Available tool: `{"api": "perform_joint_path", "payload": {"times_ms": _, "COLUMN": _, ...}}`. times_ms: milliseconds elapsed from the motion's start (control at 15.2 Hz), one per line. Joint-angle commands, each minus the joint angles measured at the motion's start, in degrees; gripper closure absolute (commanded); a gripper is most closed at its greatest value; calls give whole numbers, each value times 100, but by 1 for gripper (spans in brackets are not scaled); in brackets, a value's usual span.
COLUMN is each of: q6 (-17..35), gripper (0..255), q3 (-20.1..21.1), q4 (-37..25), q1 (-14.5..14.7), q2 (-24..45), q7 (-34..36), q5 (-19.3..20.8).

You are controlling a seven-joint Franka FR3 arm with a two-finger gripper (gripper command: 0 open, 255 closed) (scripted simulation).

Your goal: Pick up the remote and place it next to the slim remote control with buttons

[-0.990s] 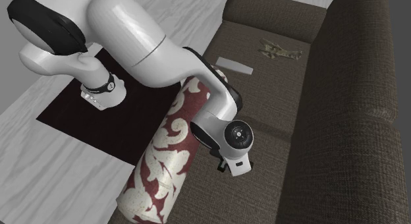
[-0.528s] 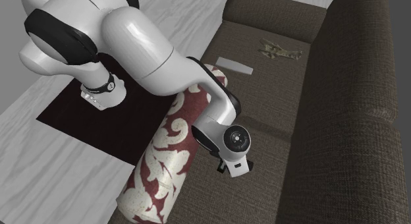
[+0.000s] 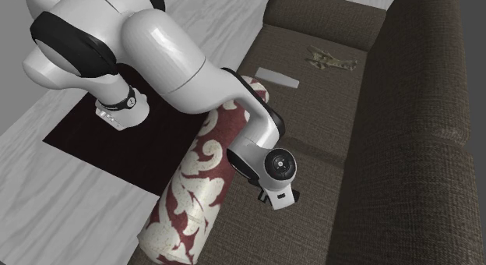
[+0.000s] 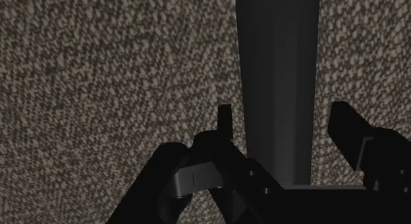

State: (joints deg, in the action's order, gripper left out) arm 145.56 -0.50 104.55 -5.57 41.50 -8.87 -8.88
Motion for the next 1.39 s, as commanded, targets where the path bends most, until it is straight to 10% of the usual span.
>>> {"api": "perform_joint_path", "payload": {"times_ms": 0, "q6": 0, "gripper": 255, "q3": 0, "q4": 0, "q1": 0, "q2": 0, "q7": 0, "q5": 0}}
{"api": "perform_joint_path", "payload": {"times_ms": 1320, "q6": -570, "gripper": 255, "q3": -59, "q4": 173, "q1": 37, "q2": -745, "q7": 88, "q5": 66}}
